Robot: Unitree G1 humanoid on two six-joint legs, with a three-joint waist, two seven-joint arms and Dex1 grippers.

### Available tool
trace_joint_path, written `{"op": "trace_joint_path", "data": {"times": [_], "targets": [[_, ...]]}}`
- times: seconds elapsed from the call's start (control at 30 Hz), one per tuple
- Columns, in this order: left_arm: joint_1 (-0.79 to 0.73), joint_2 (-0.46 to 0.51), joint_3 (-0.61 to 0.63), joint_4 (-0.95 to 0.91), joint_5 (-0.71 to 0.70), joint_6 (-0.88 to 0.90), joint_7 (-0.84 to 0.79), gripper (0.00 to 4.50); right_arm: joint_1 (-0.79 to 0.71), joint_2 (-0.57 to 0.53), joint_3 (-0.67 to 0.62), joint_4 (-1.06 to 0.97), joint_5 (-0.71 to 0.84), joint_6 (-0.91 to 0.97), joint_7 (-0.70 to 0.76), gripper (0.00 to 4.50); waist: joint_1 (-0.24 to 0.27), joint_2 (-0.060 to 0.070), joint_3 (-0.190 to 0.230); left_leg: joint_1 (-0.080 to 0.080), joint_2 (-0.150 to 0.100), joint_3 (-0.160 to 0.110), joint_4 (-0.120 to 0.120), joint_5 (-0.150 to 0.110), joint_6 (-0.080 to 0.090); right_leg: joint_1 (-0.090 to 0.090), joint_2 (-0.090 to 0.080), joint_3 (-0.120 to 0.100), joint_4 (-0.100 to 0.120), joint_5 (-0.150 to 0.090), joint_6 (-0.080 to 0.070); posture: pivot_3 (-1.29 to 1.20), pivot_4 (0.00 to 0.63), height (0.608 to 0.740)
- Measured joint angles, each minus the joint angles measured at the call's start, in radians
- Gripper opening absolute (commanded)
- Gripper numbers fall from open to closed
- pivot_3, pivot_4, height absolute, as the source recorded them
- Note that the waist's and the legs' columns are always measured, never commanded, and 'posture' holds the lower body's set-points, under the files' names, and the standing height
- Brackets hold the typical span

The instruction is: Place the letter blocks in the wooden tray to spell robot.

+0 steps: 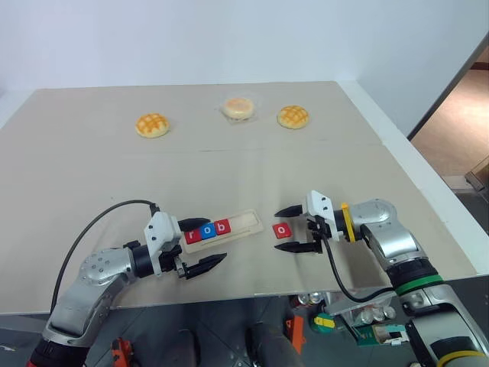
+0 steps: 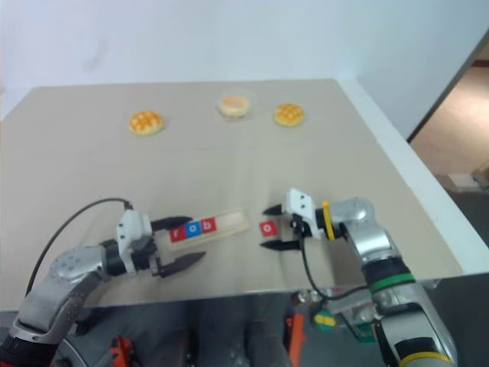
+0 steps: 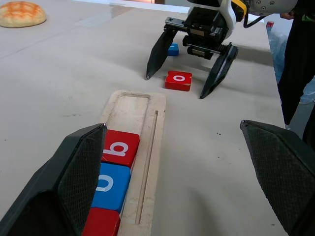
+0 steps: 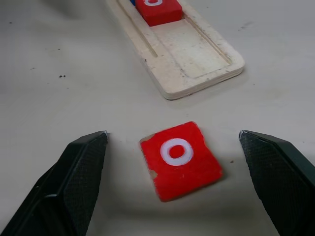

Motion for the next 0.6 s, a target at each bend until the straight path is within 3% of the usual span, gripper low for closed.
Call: {"op": "trace_joint_path", "data": {"times": [0.6], "targets": [[0.001, 0.001, 0.000, -0.002, 0.008, -0.002, -0.004, 4.50, 0.158, -0.063, -0.026, -0.257, 0.039, 0.147, -0.029, 4.21, 0.004, 0.000, 0.000, 0.000, -0.001, 0.000, 0.000, 0.000, 0.000, 0.001, -0.001, 0.000, 0.000, -0.001, 0.000, 0.00, 0.150, 0.739]]}}
